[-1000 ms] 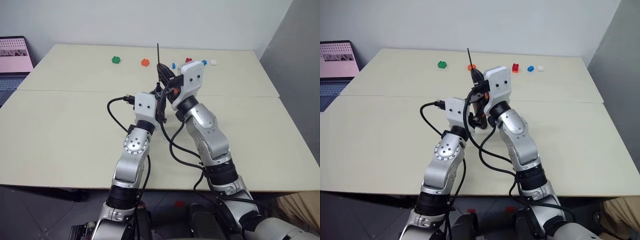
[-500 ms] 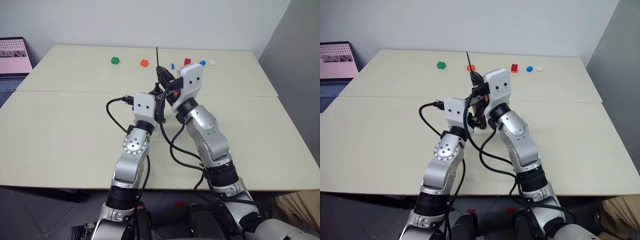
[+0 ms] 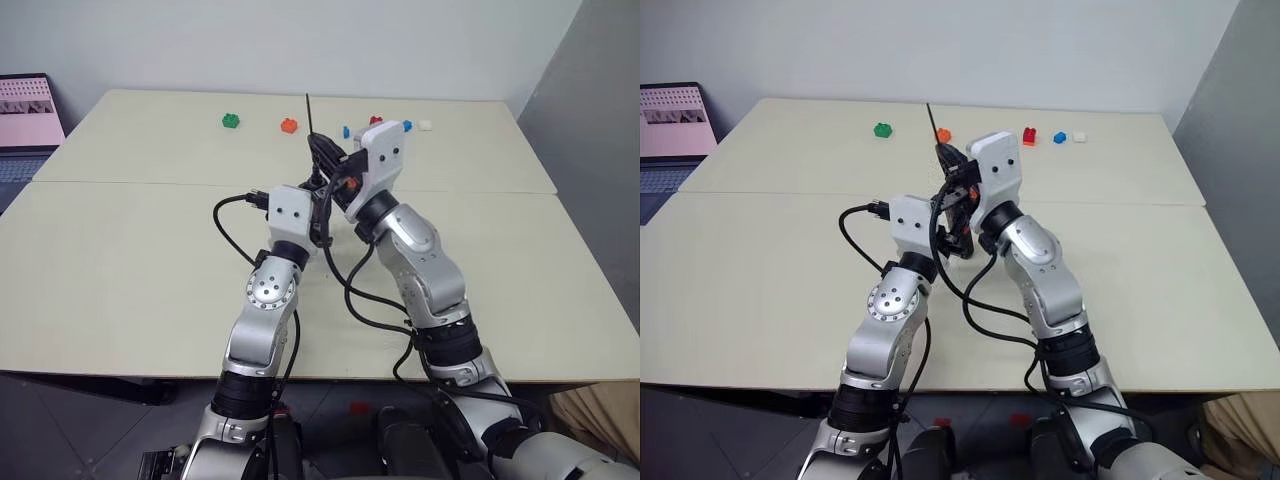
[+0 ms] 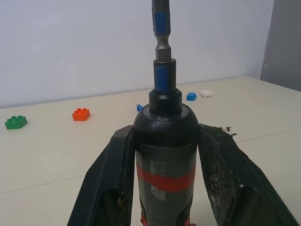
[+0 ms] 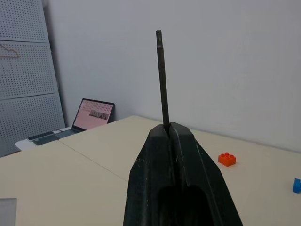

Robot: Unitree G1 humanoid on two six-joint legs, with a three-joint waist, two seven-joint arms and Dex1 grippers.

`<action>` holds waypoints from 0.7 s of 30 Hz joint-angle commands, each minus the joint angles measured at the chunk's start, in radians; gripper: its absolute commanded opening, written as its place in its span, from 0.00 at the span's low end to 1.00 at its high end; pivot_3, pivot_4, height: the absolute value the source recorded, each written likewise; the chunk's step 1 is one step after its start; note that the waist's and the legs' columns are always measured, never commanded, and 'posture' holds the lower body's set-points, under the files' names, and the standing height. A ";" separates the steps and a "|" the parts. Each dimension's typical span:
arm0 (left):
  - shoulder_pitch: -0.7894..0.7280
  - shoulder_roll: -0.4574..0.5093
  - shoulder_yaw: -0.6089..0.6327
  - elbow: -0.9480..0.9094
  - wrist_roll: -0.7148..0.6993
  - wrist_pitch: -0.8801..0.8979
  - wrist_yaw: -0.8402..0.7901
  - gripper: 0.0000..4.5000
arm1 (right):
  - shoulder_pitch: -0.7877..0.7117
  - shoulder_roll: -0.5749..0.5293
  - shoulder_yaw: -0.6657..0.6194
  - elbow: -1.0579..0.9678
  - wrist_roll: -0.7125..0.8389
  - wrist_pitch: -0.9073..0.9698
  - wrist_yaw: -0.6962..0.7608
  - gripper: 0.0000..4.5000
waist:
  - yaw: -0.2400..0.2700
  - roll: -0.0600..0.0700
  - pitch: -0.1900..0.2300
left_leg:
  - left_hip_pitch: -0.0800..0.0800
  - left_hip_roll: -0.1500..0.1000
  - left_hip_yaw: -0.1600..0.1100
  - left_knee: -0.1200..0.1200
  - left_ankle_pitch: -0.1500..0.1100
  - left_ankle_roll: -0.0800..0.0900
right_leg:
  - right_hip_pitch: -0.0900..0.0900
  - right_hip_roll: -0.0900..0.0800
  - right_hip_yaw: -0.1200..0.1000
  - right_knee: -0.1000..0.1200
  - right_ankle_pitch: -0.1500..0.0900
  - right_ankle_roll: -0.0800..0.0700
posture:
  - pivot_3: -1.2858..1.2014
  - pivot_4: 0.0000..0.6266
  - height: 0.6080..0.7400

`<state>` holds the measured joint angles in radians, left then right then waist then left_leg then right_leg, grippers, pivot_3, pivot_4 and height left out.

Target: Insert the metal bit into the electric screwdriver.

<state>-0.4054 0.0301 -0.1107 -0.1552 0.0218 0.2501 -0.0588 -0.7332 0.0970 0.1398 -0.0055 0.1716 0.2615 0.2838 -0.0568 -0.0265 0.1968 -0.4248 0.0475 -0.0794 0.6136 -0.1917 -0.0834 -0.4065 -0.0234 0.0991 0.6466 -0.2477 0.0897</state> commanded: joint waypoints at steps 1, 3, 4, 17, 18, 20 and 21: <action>-0.008 0.000 -0.003 -0.029 0.010 -0.008 -0.002 0.36 | -0.050 -0.007 -0.022 -0.037 0.020 0.000 0.007 0.00 | 0.000 0.000 0.000 | 0.000 0.000 0.000 0.000 0.000 0.000 | 0.000 0.000 0.000 0.000 0.000 0.000 | 0.52 0.24 1.00; -0.008 0.000 -0.002 -0.029 0.010 -0.007 -0.001 0.36 | -0.055 -0.014 -0.026 -0.036 0.023 0.009 0.005 0.00 | 0.000 0.000 0.000 | 0.000 0.000 0.000 0.000 0.000 0.000 | 0.000 0.000 0.000 0.000 0.000 0.000 | 0.52 0.24 1.00; -0.008 0.000 -0.003 -0.030 0.010 -0.007 0.000 0.36 | -0.055 -0.016 -0.025 -0.039 0.024 0.017 0.004 0.00 | 0.000 0.000 0.000 | 0.000 0.000 0.000 0.000 0.000 0.000 | 0.000 0.000 0.000 0.000 0.000 0.000 | 0.52 0.24 1.00; -0.007 0.002 0.002 -0.034 0.007 -0.006 0.000 0.36 | -0.033 -0.020 -0.016 -0.029 0.013 0.013 -0.003 0.00 | 0.000 0.000 0.000 | 0.000 0.000 0.000 0.000 0.000 0.000 | 0.000 0.000 0.000 0.000 0.000 0.000 | 0.52 0.24 1.00; -0.008 0.002 0.003 -0.033 0.007 -0.006 0.001 0.36 | -0.032 -0.020 -0.017 -0.028 0.014 0.012 -0.003 0.00 | 0.000 0.000 0.000 | 0.000 0.000 0.000 0.000 0.000 0.000 | 0.000 0.000 0.000 0.000 0.000 0.000 | 0.52 0.24 1.00; -0.008 0.002 0.002 -0.032 0.008 -0.007 0.003 0.36 | -0.030 -0.020 -0.018 -0.027 0.015 0.012 -0.003 0.00 | 0.000 0.000 0.000 | 0.000 0.000 0.000 0.000 0.000 0.000 | 0.000 0.000 0.000 0.000 0.000 0.000 | 0.52 0.24 1.00; -0.008 0.002 0.003 -0.033 0.008 -0.007 0.003 0.36 | -0.029 -0.020 -0.017 -0.027 0.015 0.012 -0.003 0.00 | 0.000 0.000 0.000 | 0.000 0.000 0.000 0.000 0.000 0.000 | 0.000 0.000 0.000 0.000 0.000 0.000 | 0.52 0.24 1.00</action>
<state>-0.4055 0.0333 -0.1110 -0.1562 0.0219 0.2505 -0.0567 -0.7587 0.0734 0.1320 -0.0049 0.1790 0.2922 0.2818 -0.0568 -0.0265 0.1968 -0.4249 0.0475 -0.0794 0.6136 -0.1916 -0.0836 -0.4066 -0.0234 0.0991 0.6465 -0.2477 0.0897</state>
